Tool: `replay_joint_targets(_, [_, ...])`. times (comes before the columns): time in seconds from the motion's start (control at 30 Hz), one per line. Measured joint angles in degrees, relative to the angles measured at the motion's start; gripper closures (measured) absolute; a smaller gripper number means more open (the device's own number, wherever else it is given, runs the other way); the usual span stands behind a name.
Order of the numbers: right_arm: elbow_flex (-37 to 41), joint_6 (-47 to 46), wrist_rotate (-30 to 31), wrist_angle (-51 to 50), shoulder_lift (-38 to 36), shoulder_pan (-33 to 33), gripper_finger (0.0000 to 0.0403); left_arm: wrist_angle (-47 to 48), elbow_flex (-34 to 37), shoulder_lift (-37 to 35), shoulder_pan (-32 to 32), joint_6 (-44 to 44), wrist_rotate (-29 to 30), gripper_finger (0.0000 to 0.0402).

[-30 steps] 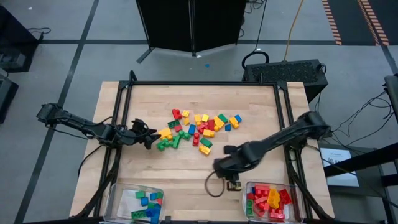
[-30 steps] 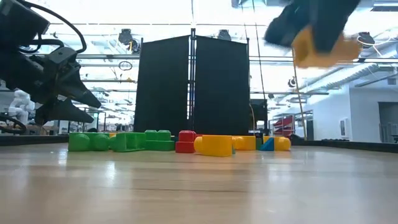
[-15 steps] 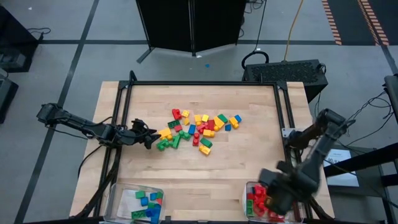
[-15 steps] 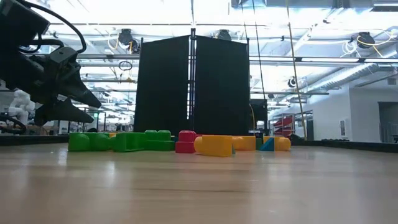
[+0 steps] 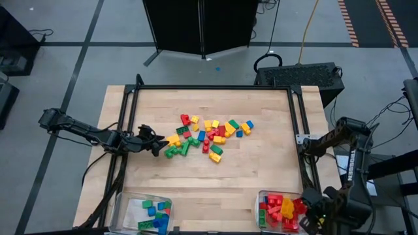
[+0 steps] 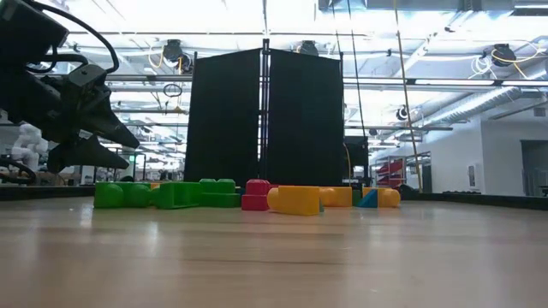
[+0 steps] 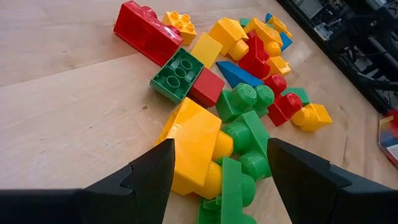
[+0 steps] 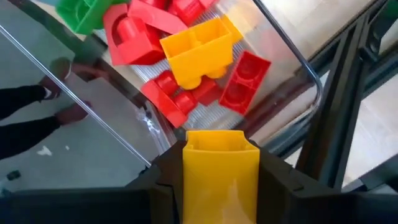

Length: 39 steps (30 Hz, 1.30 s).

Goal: Sort blocks by size
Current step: Put the yellow game piece into the right transparent bin

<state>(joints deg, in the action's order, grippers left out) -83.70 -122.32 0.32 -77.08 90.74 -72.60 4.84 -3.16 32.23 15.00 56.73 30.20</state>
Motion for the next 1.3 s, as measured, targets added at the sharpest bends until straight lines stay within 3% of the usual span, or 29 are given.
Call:
replay_joint_targets(0.23, [0.0,1.8,1.7,0.9,1.0,1.0,0.0288,0.0,0.0,0.0,0.0,0.0,0.0,0.0146])
replay_joint_targets(0.47, [0.0,3.0,1.2,1.5,3.6,1.3,0.015,-0.2,0.0,0.0,0.0,0.0,0.0,0.0146])
replay_joint_targets(0.63, [0.0,1.8,1.0,1.0,4.1,2.6,0.0109,-0.2,0.0,0.0,0.0,0.0,0.0,0.0146])
replay_joint_targets(0.7, [0.0,0.7,4.2,0.1,3.6,4.8,0.0109,-0.2,0.0,0.0,0.0,0.0,0.0,0.0146])
replay_joint_targets(0.8, [0.0,1.6,15.5,-0.1,2.6,10.4,0.0116,-0.2,0.0,0.0,0.0,0.0,0.0,0.0146])
replay_joint_targets(0.87, [0.0,6.7,22.0,0.7,2.3,15.8,0.012,-0.2,0.0,0.0,0.0,0.0,0.0,0.0146])
replay_joint_targets(0.97, [0.0,21.5,23.3,5.0,2.6,26.1,0.0121,-0.2,0.0,0.0,0.0,0.0,0.0,0.0146])
replay_joint_targets(1.13, [0.0,54.3,18.2,22.9,6.1,43.9,0.012,-0.2,0.0,0.0,0.0,0.0,0.0,0.0146])
replay_joint_targets(1.3, [0.0,71.5,12.9,33.4,10.2,56.3,0.012,-0.2,0.0,0.0,0.0,0.0,0.0,0.0146])
